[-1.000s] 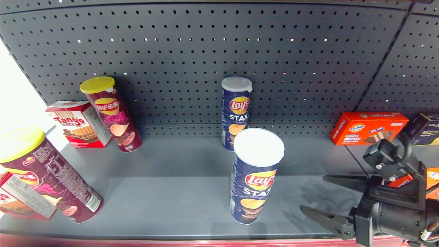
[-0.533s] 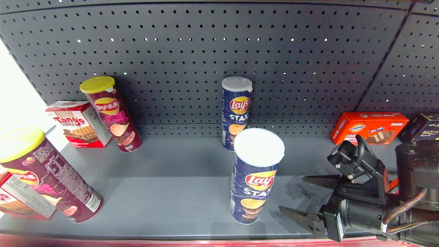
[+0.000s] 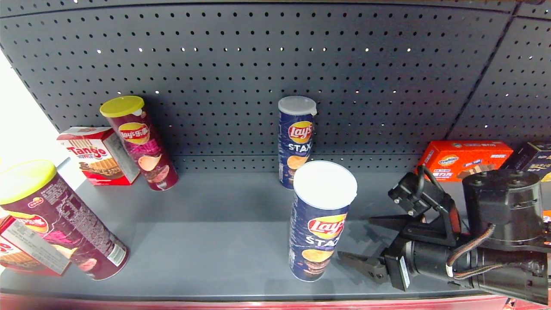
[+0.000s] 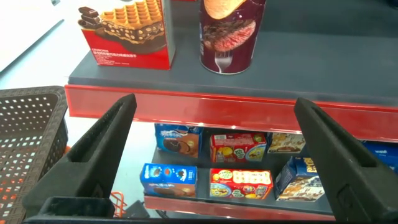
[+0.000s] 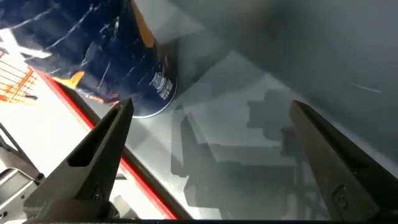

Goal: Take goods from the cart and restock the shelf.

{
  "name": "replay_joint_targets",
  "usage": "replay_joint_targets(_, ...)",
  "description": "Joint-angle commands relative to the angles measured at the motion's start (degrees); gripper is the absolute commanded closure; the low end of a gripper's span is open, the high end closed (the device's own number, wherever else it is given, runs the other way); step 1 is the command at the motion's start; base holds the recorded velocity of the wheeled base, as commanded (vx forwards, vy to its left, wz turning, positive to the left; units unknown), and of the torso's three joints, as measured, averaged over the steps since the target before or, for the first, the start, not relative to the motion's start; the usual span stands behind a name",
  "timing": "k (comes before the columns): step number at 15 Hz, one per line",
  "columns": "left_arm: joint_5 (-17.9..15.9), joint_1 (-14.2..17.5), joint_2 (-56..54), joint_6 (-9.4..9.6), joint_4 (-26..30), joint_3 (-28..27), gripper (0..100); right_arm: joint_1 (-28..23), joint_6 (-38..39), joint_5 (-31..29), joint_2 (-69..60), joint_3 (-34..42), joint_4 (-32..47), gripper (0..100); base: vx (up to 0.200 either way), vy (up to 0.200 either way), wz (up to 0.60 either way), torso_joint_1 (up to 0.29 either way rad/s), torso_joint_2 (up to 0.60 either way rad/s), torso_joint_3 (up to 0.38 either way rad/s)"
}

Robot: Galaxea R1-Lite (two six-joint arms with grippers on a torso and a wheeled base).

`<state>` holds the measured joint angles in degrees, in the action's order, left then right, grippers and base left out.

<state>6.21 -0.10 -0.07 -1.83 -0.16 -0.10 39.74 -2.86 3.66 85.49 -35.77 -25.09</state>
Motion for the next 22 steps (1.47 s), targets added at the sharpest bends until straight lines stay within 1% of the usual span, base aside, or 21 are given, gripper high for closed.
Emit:
replay_joint_targets(1,0.0,0.0,0.1,-0.02,0.0,0.0,0,0.0,0.0,0.0,1.6,-1.7,0.0,0,0.000,0.000,0.00,0.000,0.00,0.000)
replay_joint_targets(14,0.0,0.0,0.1,-0.02,0.0,0.0,0,1.7,0.0,0.0,2.7,-1.9,0.0,0,0.000,0.000,0.00,0.000,0.00,0.000)
replay_joint_targets(22,0.0,0.0,0.1,-0.02,0.0,0.0,0,1.7,0.0,0.0,3.7,-2.1,0.0,0,0.000,0.000,0.00,0.000,0.00,0.000)
